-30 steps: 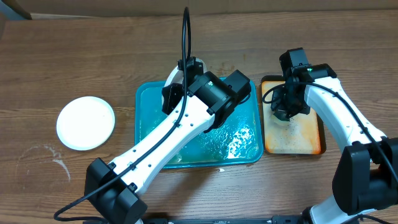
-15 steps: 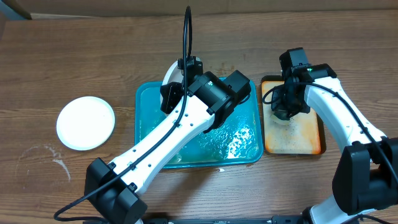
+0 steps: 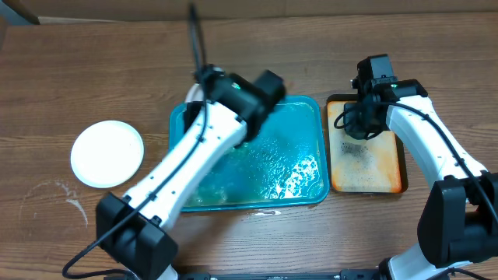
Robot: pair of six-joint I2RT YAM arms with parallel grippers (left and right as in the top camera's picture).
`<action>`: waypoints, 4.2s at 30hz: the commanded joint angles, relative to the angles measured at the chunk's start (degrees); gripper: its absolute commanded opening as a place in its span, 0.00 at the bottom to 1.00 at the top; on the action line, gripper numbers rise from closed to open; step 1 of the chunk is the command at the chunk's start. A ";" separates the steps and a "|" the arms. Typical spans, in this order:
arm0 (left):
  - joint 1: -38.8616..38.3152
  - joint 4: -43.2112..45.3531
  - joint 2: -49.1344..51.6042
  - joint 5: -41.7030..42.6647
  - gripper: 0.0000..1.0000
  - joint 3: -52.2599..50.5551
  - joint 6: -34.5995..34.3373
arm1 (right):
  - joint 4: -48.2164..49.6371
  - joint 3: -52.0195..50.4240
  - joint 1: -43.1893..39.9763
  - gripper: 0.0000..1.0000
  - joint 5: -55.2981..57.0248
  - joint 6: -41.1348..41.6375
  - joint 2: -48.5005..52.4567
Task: Clean dirty plates on tray and stack at the side
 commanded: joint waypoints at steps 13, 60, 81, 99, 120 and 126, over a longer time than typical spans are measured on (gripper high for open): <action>28.26 11.04 -3.52 45.48 0.04 0.44 20.76 | 11.43 -12.63 -0.26 0.04 -0.94 -2.16 2.25; 66.34 17.90 -12.26 40.15 0.04 -15.26 24.35 | -7.72 -1.40 -0.26 0.73 -5.92 -0.87 -12.39; 69.90 34.69 -9.20 47.69 0.50 -26.91 25.38 | -8.35 -1.40 -0.26 0.73 -5.95 -0.87 -12.39; 51.49 21.14 -20.81 65.53 1.00 -25.86 46.77 | -1.31 -1.36 -1.68 1.00 -16.00 0.50 -12.39; 43.15 12.57 -43.78 59.80 1.00 -31.04 44.30 | -1.57 -16.55 -4.98 1.00 -13.77 5.53 -37.07; 40.92 21.16 -57.27 59.69 1.00 -32.89 45.77 | 0.55 -22.95 -4.98 1.00 -9.79 5.60 -54.66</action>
